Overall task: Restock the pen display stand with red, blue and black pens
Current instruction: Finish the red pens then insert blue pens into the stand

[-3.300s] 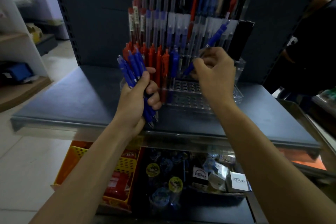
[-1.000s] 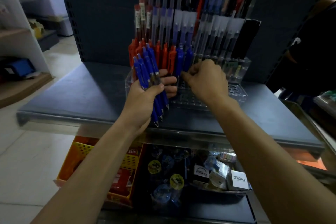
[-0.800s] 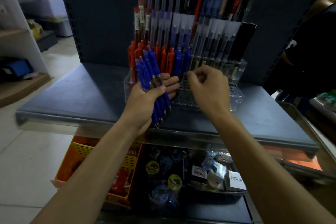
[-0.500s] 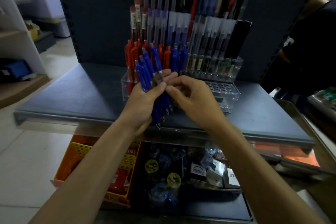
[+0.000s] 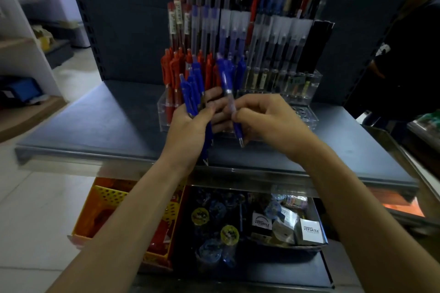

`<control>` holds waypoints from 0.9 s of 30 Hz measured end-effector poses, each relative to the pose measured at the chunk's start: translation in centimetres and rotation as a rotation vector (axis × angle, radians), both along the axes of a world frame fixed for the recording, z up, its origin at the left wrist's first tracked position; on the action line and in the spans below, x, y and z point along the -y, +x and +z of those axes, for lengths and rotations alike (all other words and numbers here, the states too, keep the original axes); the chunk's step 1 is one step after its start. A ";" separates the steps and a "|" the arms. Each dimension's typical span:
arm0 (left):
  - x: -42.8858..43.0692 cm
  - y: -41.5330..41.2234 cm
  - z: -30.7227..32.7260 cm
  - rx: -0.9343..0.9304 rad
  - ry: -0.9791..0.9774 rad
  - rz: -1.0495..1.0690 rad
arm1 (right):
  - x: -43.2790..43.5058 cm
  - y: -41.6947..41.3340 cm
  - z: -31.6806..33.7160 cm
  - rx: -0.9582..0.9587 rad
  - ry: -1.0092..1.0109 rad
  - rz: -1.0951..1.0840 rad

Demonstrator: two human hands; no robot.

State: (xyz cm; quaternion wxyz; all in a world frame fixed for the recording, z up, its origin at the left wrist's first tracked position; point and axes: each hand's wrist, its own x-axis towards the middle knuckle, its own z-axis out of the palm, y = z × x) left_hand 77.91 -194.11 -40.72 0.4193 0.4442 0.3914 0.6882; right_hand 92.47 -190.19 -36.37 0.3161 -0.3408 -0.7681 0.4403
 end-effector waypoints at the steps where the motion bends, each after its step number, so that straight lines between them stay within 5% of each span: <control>1: 0.0 0.0 0.1 -0.011 0.006 0.021 | -0.1 0.1 0.2 -0.033 0.021 -0.038; 6: -0.2 -0.4 0.2 -0.043 -0.006 0.164 | -1.5 0.0 1.1 -0.262 0.083 -0.327; 10: -0.3 -1.0 0.3 0.128 -0.004 -0.013 | -2.7 0.4 1.6 -0.190 0.052 -0.411; 15: -0.3 -1.5 0.1 0.336 0.027 -0.204 | -3.5 0.1 1.1 -0.099 0.248 -0.494; 22: 0.2 -0.6 0.1 0.161 0.046 -0.093 | -4.2 -1.4 0.7 0.034 0.368 -0.491; 27: 0.3 -0.7 0.0 0.090 0.071 -0.020 | -4.0 -2.0 -0.2 0.307 0.458 -0.478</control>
